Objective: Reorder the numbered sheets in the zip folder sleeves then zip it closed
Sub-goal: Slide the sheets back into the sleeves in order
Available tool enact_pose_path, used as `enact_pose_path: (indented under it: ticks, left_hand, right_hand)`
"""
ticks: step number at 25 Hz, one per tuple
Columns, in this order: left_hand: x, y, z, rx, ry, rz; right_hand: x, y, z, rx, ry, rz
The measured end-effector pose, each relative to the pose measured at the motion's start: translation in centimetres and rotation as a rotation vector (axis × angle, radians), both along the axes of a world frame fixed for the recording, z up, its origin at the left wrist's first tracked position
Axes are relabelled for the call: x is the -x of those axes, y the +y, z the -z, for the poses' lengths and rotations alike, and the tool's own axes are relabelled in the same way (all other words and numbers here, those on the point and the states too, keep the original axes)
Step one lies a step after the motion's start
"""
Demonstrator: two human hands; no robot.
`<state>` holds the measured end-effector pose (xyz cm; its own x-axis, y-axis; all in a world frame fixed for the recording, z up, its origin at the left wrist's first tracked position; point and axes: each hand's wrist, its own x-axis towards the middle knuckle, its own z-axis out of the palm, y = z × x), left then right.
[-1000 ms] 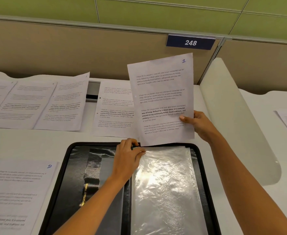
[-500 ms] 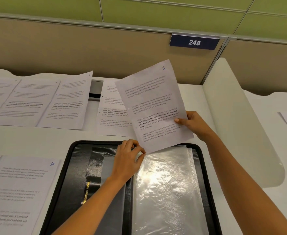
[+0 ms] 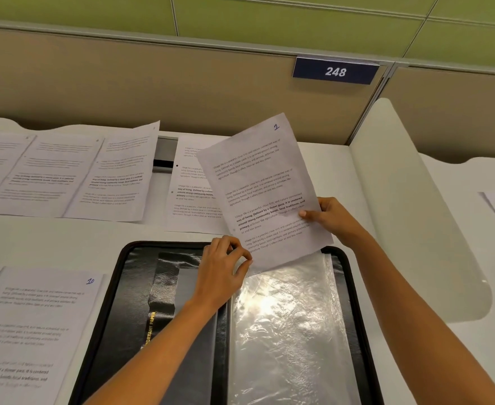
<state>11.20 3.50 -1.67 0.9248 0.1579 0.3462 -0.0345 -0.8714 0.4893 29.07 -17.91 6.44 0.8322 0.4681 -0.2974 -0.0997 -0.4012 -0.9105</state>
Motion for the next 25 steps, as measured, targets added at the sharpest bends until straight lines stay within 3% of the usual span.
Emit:
enact_pose_path:
  ticks: [11,17,25]
  left_hand:
    - [-2.5,-3.7,-0.5,-0.077,0.144,0.159]
    - [-4.4,-6.8,-1.1,-0.096,0.147,0.217]
    - [-5.1,-8.2,-1.3,-0.080,0.123,0.176]
  right_hand:
    - [0.3,1.3,2.1,0.056,0.202,-0.061]
    - [-0.3,0.0,1.9,0.477,0.067,-0.064]
    - [-0.4,-1.7,0.7,0.484,0.081,-0.076]
